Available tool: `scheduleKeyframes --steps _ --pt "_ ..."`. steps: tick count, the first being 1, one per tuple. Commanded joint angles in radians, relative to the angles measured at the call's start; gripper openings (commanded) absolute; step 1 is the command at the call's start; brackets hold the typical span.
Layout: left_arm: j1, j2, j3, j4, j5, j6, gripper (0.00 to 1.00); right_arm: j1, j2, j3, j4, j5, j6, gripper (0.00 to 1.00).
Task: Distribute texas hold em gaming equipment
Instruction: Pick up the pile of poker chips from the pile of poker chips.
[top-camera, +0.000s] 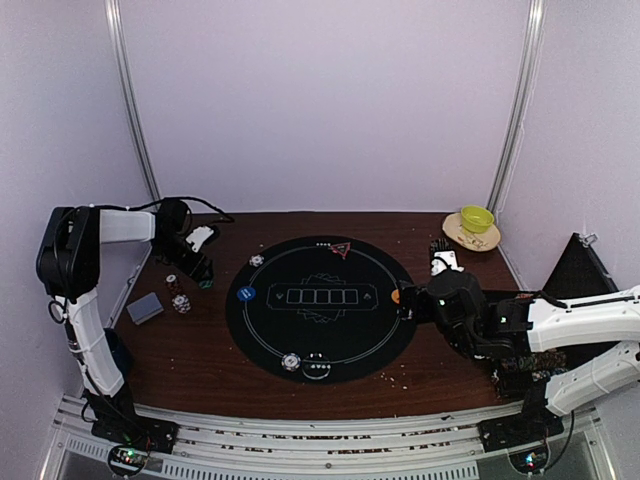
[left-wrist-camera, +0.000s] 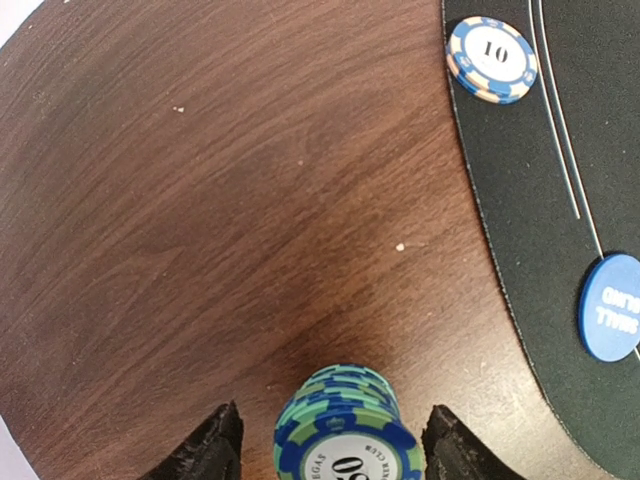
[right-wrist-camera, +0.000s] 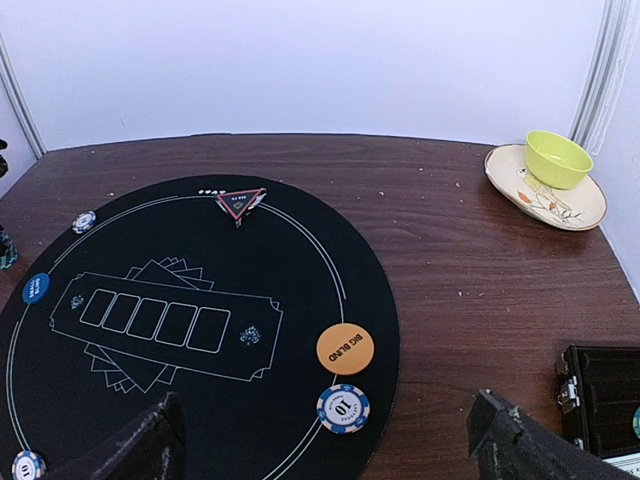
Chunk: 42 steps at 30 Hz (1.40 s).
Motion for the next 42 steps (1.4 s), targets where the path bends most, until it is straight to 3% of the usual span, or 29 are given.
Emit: scheduleKeyframes --steps 1,28,36,42 --pt "-0.005 -0.026 -0.016 0.046 -0.008 -0.009 0.63 0.007 0.003 0.026 -0.012 0.028 -0.006 1.00" --pt "-0.010 -0.062 -0.041 0.054 -0.017 -0.008 0.52 0.014 0.004 0.028 -0.014 0.040 -0.009 1.00" --pt "-0.011 -0.068 -0.039 0.055 -0.025 -0.010 0.40 0.015 0.008 0.030 -0.012 0.043 -0.010 1.00" --pt "-0.016 -0.085 -0.045 0.059 -0.039 -0.010 0.39 0.015 0.008 0.031 -0.013 0.044 -0.009 1.00"
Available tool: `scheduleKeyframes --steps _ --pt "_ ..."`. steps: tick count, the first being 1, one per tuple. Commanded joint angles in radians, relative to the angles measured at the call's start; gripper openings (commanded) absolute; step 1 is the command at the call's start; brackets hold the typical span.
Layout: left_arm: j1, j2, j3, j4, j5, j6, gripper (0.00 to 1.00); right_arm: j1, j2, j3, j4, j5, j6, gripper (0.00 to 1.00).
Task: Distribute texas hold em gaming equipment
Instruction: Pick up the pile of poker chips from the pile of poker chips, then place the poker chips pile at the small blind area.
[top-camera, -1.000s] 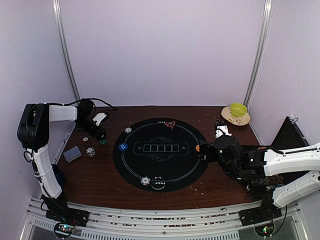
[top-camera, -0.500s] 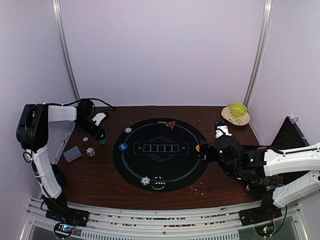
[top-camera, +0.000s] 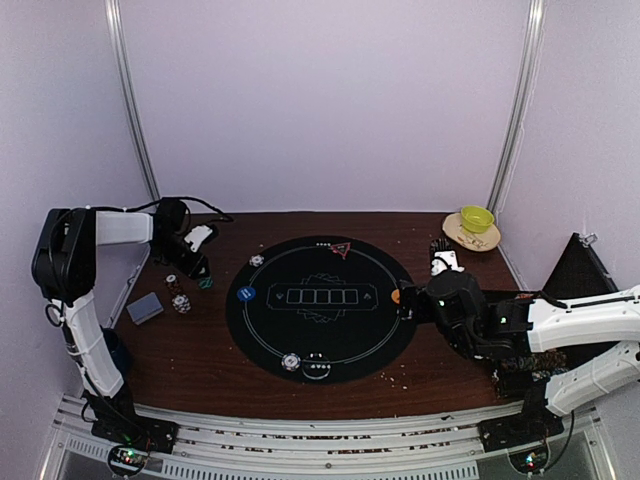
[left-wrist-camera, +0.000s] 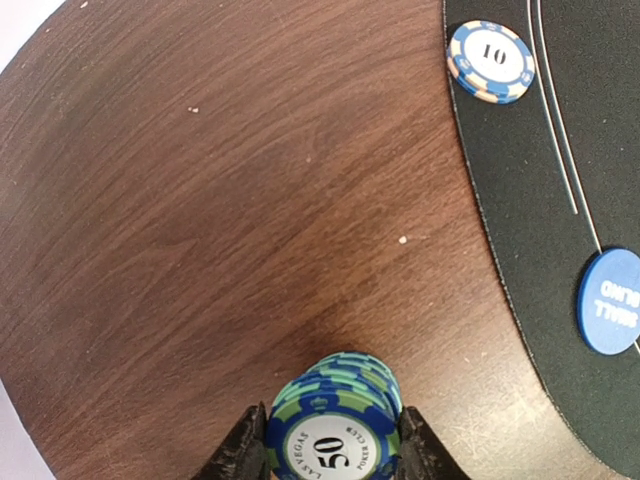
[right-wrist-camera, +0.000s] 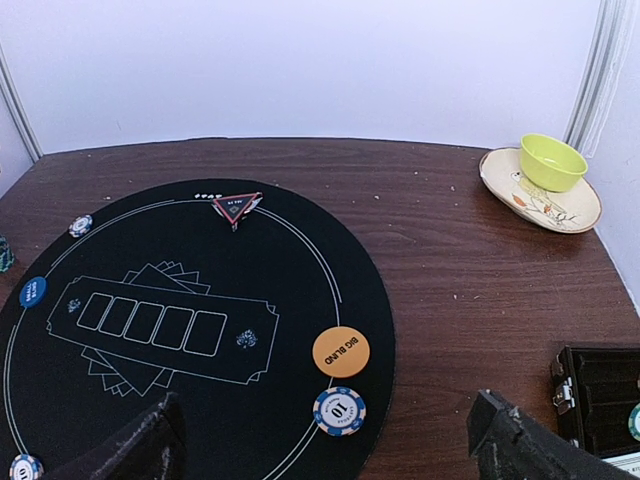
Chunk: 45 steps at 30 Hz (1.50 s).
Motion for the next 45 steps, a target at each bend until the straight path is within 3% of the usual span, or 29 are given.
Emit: scheduleKeyframes --steps 1,11,17,25,35,45 --pt "-0.011 -0.054 -0.011 0.035 -0.019 -0.005 0.39 0.008 0.007 0.029 -0.012 0.024 -0.008 1.00" --pt "-0.043 -0.121 -0.021 0.040 -0.053 0.006 0.35 0.009 0.014 0.030 -0.012 0.029 -0.008 1.00" --pt "-0.132 -0.124 0.001 0.043 -0.059 0.030 0.35 0.009 0.020 0.029 -0.010 0.040 -0.012 1.00" --pt "-0.216 -0.002 0.138 0.005 -0.002 0.020 0.33 0.009 0.014 0.029 -0.013 0.057 -0.015 1.00" --pt "-0.240 0.164 0.249 0.007 -0.026 -0.026 0.33 0.011 0.025 0.032 -0.014 0.062 -0.018 1.00" --pt "-0.244 0.236 0.288 0.020 -0.041 -0.046 0.33 0.011 0.028 0.033 -0.014 0.065 -0.020 1.00"
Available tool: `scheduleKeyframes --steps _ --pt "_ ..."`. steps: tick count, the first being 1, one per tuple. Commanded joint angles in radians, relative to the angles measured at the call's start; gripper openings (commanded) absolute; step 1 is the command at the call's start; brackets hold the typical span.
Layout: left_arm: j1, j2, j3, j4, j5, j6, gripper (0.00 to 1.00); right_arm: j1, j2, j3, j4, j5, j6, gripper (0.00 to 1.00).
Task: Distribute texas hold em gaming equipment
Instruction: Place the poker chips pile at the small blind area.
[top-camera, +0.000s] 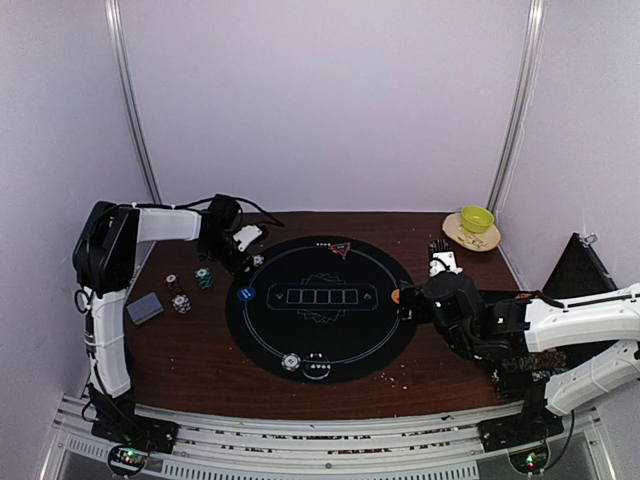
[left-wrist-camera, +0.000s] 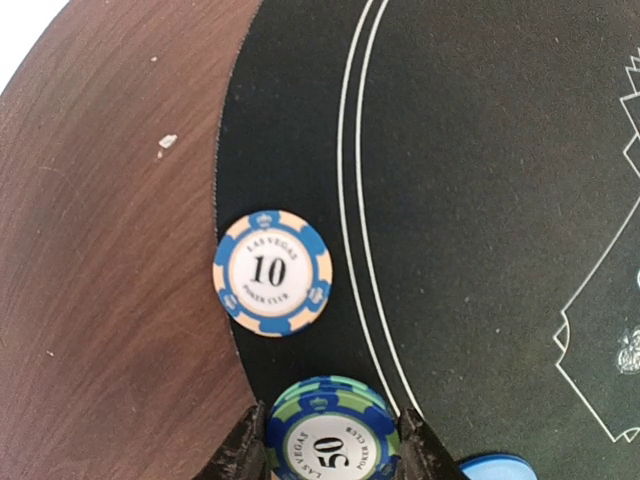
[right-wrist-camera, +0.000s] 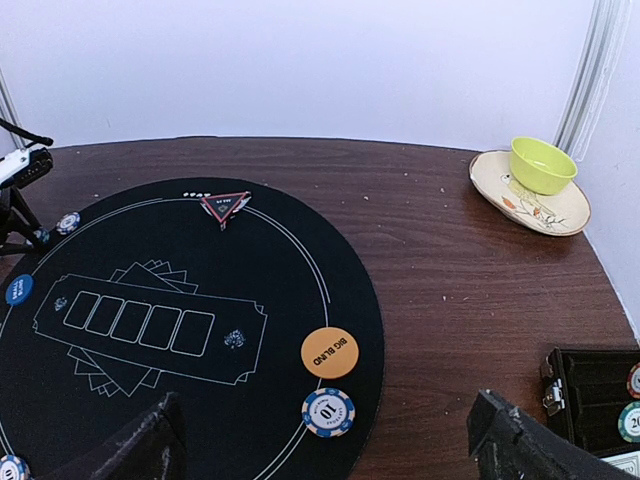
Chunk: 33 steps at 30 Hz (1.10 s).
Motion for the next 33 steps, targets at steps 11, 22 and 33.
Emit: scheduleKeyframes --steps 11,22,33 --pt "-0.004 0.061 0.061 0.033 -0.027 -0.023 0.34 0.006 0.008 0.026 -0.009 0.034 -0.012 1.00" --pt "-0.004 0.073 0.064 0.042 -0.041 -0.018 0.39 0.009 0.006 0.026 -0.009 0.035 -0.012 1.00" --pt "-0.003 0.070 0.055 0.042 -0.069 -0.013 0.67 0.010 0.007 0.028 -0.009 0.035 -0.013 1.00"
